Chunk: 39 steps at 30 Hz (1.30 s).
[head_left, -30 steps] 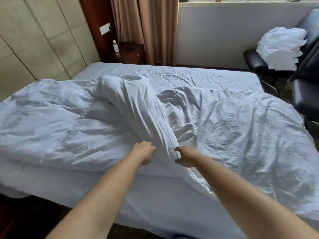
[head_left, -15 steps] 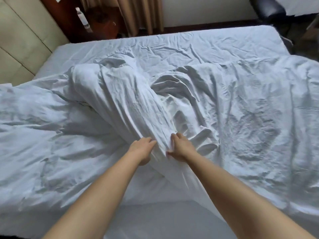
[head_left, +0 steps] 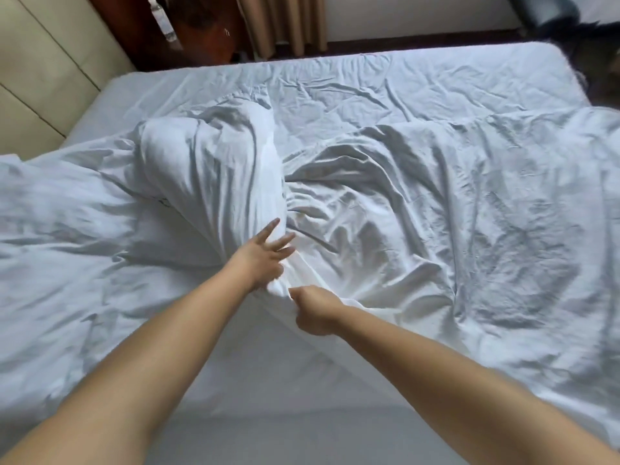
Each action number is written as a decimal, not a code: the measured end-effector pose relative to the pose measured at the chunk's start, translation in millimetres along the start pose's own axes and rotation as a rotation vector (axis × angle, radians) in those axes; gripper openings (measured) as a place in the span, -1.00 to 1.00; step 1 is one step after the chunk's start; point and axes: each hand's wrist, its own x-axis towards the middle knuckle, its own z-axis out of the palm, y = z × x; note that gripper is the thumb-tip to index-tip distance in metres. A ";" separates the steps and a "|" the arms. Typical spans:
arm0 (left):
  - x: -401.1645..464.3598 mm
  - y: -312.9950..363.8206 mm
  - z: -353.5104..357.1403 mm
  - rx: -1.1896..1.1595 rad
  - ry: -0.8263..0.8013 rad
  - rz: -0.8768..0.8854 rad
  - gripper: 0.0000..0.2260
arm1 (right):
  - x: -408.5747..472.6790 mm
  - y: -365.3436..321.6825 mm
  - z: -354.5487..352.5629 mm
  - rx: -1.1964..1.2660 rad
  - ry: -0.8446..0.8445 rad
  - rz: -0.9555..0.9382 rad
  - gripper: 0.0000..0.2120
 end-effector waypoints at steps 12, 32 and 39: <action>-169.4 -1.8 47.8 -0.547 -0.334 -0.607 -0.07 | -66.1 -107.6 41.0 -0.205 0.126 0.038 -0.38; -234.0 43.8 125.3 -1.223 0.123 -0.293 -0.44 | -32.3 -165.1 115.0 -0.353 0.149 0.335 -0.51; -188.7 -18.6 121.4 -0.801 0.066 -0.263 -0.41 | 38.7 -142.0 80.7 -0.294 0.211 0.321 -0.55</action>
